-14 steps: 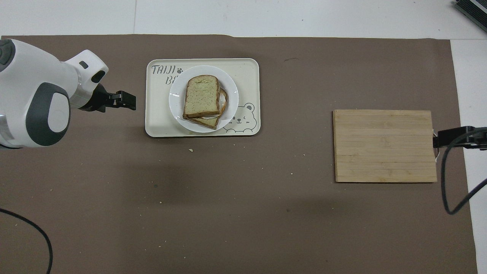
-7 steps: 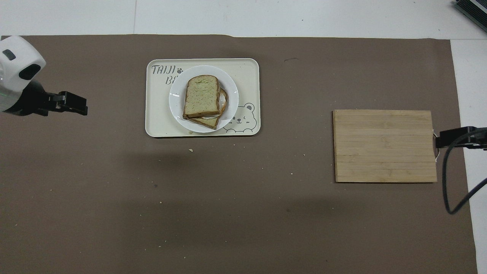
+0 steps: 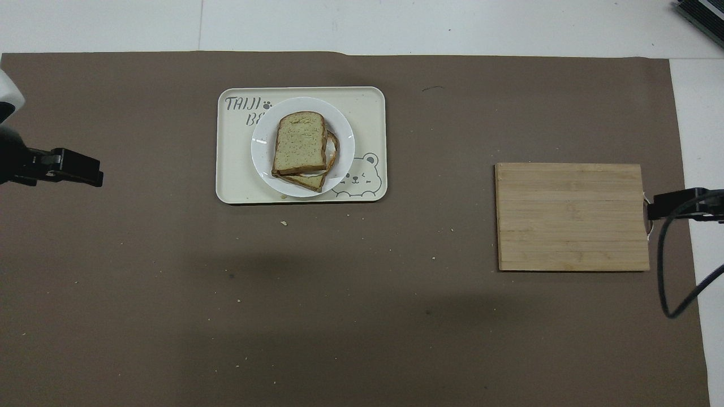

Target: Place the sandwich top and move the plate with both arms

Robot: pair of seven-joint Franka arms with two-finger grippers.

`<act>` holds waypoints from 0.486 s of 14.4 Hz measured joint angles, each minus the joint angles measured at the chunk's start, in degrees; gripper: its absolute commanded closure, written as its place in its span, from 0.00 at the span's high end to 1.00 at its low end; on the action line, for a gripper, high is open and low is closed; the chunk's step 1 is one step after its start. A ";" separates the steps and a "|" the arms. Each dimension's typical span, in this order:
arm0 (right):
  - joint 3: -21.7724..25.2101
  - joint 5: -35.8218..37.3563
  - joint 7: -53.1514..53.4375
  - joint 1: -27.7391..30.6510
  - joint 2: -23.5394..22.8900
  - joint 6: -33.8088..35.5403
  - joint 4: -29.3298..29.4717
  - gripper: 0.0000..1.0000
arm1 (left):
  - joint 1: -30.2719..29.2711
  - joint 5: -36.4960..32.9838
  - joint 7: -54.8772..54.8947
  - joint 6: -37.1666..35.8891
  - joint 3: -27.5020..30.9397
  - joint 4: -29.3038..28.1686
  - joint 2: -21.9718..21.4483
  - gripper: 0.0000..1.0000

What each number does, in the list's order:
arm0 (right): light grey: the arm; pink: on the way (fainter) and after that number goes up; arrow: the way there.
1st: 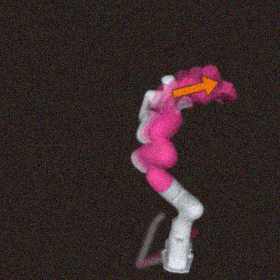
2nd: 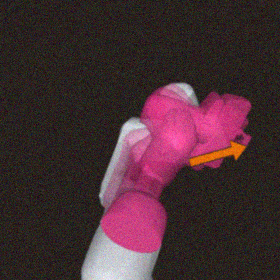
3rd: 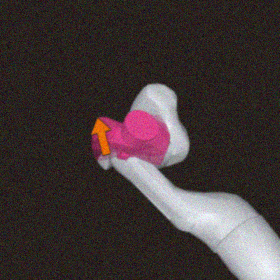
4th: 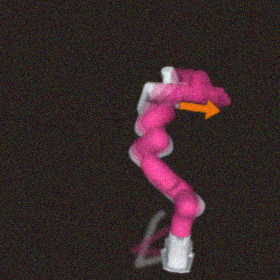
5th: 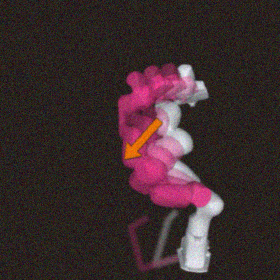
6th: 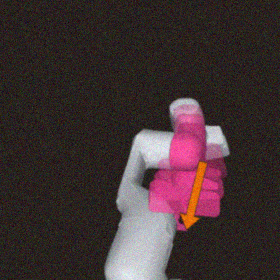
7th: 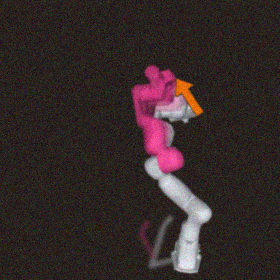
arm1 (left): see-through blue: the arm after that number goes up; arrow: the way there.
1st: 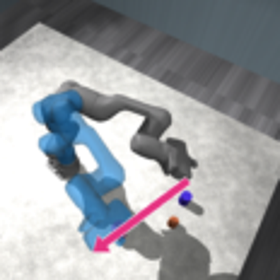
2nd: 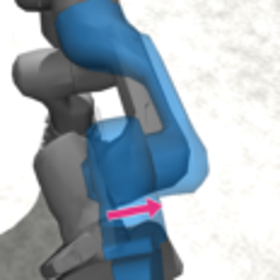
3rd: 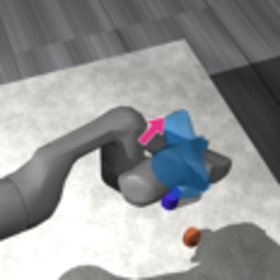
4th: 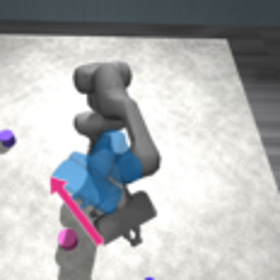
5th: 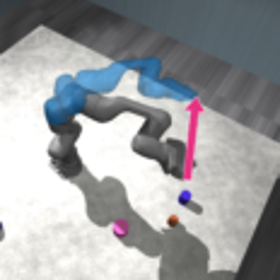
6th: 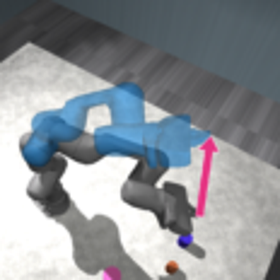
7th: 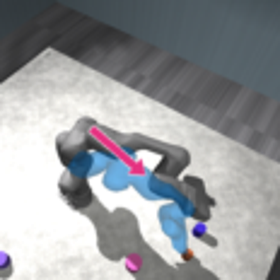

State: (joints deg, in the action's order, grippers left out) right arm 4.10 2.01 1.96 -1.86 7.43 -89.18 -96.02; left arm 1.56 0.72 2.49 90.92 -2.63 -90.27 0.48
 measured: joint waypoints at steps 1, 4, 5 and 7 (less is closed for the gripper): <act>0.00 0.00 0.00 0.00 0.00 0.00 0.00 1.00 | -0.08 -0.02 1.01 -0.02 0.07 -0.20 0.01 1.00; 0.00 0.00 0.00 0.00 0.00 0.00 0.00 1.00 | -0.46 -0.04 2.50 -0.32 0.21 -0.33 0.01 1.00; 0.00 0.00 0.00 0.00 0.00 0.00 0.00 1.00 | -0.48 -0.05 2.63 -0.41 0.24 -0.33 0.01 1.00; 0.00 0.00 0.00 0.00 0.00 0.00 0.00 1.00 | -0.49 -0.05 2.72 -0.55 0.26 -0.33 0.01 1.00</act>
State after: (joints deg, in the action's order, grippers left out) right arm 4.10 2.01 1.96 -1.86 7.43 -89.18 -96.02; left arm 1.07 0.67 5.21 90.36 -2.38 -90.60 0.49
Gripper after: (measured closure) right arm 0.000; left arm 0.000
